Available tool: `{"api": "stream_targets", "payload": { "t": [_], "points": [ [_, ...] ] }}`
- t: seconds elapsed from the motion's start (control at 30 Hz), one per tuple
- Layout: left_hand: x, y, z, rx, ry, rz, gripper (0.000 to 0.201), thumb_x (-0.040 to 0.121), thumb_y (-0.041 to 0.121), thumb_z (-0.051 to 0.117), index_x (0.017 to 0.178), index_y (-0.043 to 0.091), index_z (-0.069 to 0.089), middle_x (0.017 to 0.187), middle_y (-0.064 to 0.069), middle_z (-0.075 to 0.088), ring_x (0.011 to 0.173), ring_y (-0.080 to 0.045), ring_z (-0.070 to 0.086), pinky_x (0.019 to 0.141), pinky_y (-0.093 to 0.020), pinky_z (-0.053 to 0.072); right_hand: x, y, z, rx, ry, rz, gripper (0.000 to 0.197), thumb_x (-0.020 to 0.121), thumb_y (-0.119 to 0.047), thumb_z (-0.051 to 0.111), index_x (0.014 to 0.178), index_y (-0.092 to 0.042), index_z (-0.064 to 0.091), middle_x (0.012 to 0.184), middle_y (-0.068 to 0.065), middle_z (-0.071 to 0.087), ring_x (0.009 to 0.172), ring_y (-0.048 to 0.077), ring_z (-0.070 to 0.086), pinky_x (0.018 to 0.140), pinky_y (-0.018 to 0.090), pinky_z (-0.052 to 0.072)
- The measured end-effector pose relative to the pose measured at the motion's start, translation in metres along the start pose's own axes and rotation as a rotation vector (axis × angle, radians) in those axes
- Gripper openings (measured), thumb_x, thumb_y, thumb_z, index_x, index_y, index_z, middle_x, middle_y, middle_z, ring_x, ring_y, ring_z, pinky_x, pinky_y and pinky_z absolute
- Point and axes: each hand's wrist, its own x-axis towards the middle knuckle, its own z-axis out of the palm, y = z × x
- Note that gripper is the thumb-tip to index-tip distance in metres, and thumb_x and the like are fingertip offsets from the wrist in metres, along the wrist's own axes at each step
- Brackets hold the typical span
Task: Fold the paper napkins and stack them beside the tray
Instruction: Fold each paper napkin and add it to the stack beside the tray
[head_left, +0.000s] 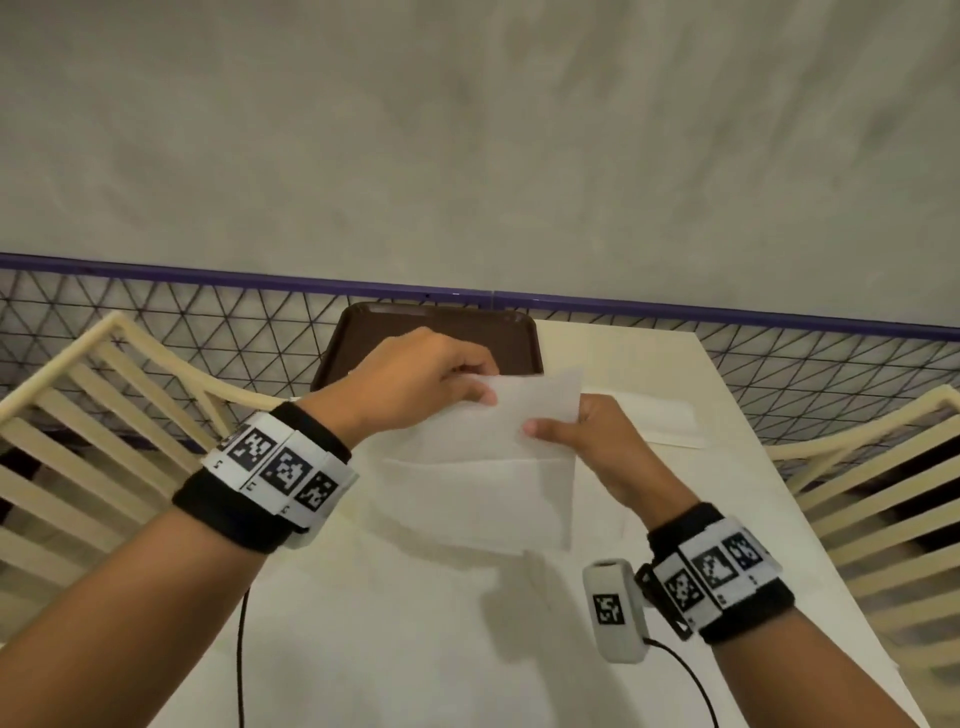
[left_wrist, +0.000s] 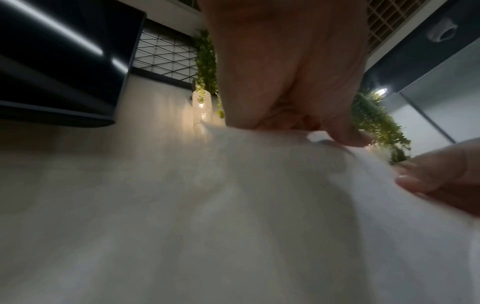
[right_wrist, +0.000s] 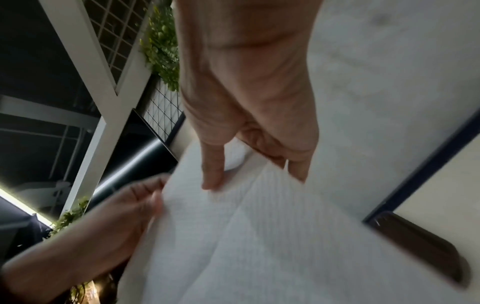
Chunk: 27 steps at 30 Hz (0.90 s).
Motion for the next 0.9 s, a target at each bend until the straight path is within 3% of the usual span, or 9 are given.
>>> {"api": "stream_targets", "payload": {
  "t": [0.1,0.2,0.27,0.37,0.47,0.6,0.7,0.8,0.9],
  "points": [
    [-0.005,-0.020,0.004,-0.127,-0.053,-0.140,0.027,0.070,0.032,0.078,0.092,0.033,0.062,0.087,0.016,0.064,0.082,-0.004,0.058,0.069,-0.024,0.046,0.000,0.001,-0.017,0.049,0.071,-0.013,0.029,0.076,-0.012,0.072,0.104,-0.007,0.067,0.098,0.008,0.072,0.086,0.025,0.070,0.077,0.037,0.058],
    [-0.006,-0.041,0.027,-0.311,-0.055,-0.246,0.014,0.071,0.020,0.079,0.073,0.019,0.066,0.069,0.009,0.063,0.063,-0.006,0.057,0.058,-0.022,0.045,0.001,0.020,-0.035,0.087,0.092,0.021,0.026,0.077,-0.009,0.071,0.102,-0.004,0.067,0.096,0.011,0.072,0.082,0.026,0.070,0.075,0.037,0.058],
    [-0.002,-0.050,0.050,-0.395,-0.006,-0.302,0.012,0.073,0.020,0.078,0.070,0.020,0.066,0.069,0.003,0.066,0.062,-0.011,0.060,0.057,-0.029,0.049,0.003,0.040,-0.041,0.070,0.099,0.060,0.026,0.077,-0.009,0.072,0.101,-0.003,0.067,0.099,0.014,0.071,0.087,0.029,0.069,0.080,0.042,0.056],
    [0.006,-0.056,0.088,-0.529,0.074,-0.376,0.008,0.077,0.017,0.075,0.082,0.012,0.070,0.081,-0.005,0.070,0.069,-0.017,0.062,0.056,-0.024,0.050,0.005,0.067,-0.047,0.069,0.147,0.110,0.022,0.078,-0.010,0.072,0.098,-0.004,0.068,0.100,0.014,0.071,0.089,0.030,0.069,0.085,0.046,0.055],
    [0.012,-0.053,0.115,-0.731,0.182,-0.411,0.012,0.082,0.010,0.069,0.094,0.010,0.070,0.092,-0.010,0.071,0.085,-0.026,0.067,0.068,-0.030,0.053,0.007,0.081,-0.056,0.040,0.222,0.089,0.017,0.082,-0.013,0.068,0.096,-0.004,0.069,0.099,0.014,0.071,0.089,0.031,0.068,0.084,0.047,0.054],
    [0.018,-0.029,0.117,-0.883,0.319,-0.345,0.021,0.086,0.004,0.061,0.107,0.003,0.064,0.097,-0.003,0.070,0.081,-0.004,0.068,0.071,-0.014,0.052,0.000,0.078,-0.070,0.097,0.357,-0.038,0.012,0.084,-0.011,0.065,0.095,-0.013,0.070,0.090,-0.001,0.072,0.081,0.015,0.068,0.069,0.024,0.054],
    [0.007,-0.005,0.106,-0.916,0.395,-0.251,0.016,0.088,0.002,0.058,0.099,0.012,0.064,0.090,0.010,0.069,0.079,0.005,0.066,0.072,-0.010,0.049,-0.018,0.072,-0.077,0.138,0.356,-0.159,0.015,0.083,-0.008,0.065,0.090,-0.020,0.070,0.079,-0.016,0.073,0.078,0.000,0.068,0.067,0.011,0.052],
    [-0.021,0.008,0.113,-0.892,0.364,-0.201,0.026,0.089,0.000,0.056,0.078,0.023,0.061,0.077,0.015,0.071,0.079,0.004,0.064,0.074,-0.010,0.048,-0.040,0.081,-0.080,0.134,0.292,-0.180,0.023,0.080,0.001,0.064,0.081,-0.021,0.070,0.074,-0.020,0.072,0.077,-0.006,0.066,0.069,0.006,0.048],
    [-0.051,0.001,0.150,-0.785,0.216,-0.198,0.020,0.091,0.003,0.054,0.079,0.018,0.060,0.100,0.014,0.072,0.102,-0.003,0.064,0.089,-0.019,0.048,-0.059,0.114,-0.080,0.120,0.175,-0.155,0.027,0.072,0.004,0.066,0.072,-0.022,0.076,0.084,-0.009,0.075,0.093,0.003,0.067,0.080,0.014,0.051]
  ]
}}
